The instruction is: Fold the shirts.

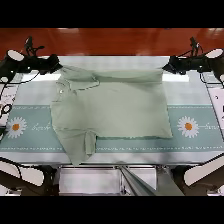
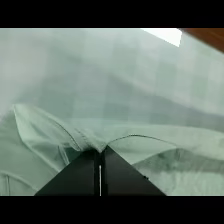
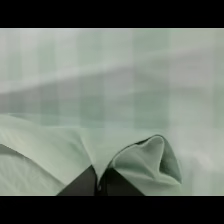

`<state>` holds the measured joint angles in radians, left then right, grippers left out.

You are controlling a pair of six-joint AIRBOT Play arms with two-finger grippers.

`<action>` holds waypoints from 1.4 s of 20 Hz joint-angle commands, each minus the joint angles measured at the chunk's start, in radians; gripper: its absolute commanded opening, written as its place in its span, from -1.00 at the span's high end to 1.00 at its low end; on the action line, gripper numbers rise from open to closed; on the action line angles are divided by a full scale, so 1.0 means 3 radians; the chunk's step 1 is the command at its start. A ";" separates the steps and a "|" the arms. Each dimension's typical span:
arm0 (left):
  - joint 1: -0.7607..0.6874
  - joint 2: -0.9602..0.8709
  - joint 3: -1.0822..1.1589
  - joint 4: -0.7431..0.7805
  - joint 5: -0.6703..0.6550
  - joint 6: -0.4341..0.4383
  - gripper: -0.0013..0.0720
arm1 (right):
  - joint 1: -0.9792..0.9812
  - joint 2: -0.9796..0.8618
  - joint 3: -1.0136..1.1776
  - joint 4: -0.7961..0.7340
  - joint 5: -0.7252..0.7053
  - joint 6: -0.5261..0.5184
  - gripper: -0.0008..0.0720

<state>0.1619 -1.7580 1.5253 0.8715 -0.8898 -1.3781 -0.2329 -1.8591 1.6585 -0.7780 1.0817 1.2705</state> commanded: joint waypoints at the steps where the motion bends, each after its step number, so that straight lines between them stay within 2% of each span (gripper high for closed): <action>1: 0.0145 -0.0024 0.0038 0.0001 -0.1016 0.0223 0.93 | -0.0086 -0.0045 0.0102 -0.0170 0.0745 0.0095 0.91; 5: 0.0146 -0.0025 -0.0360 0.0187 -0.1188 0.0230 0.93 | -0.0085 -0.0047 0.0076 -0.0899 0.1101 0.0504 0.91; 8: 0.0153 -0.0028 -0.0565 0.0206 -0.1217 0.0306 0.93 | -0.0081 -0.0047 -0.0065 -0.0932 0.1256 0.0473 0.91; 19: 0.0430 -0.0023 -0.0554 0.0259 -0.1354 0.0280 0.93 | -0.0099 -0.0047 -0.0196 -0.1017 0.1283 0.0441 0.90; 26: 0.0354 -0.0029 -0.0556 0.0198 -0.1577 0.0365 0.92 | -0.0019 -0.0117 -0.0196 -0.1021 0.1294 0.0487 0.90; 27: 0.0356 -0.0029 -0.0556 0.0198 -0.1619 0.0364 0.91 | 0.0010 -0.0155 -0.0196 -0.1024 0.1308 0.0520 0.84; 28: 0.0356 -0.0029 -0.0556 0.0201 -0.1684 0.0334 0.59 | 0.0050 -0.0186 -0.0196 -0.1033 0.1312 0.0633 0.32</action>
<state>0.2707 -1.7660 1.3586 0.9340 -1.3529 -1.2716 -0.2382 -1.8946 1.6001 -1.0863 1.4647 1.4185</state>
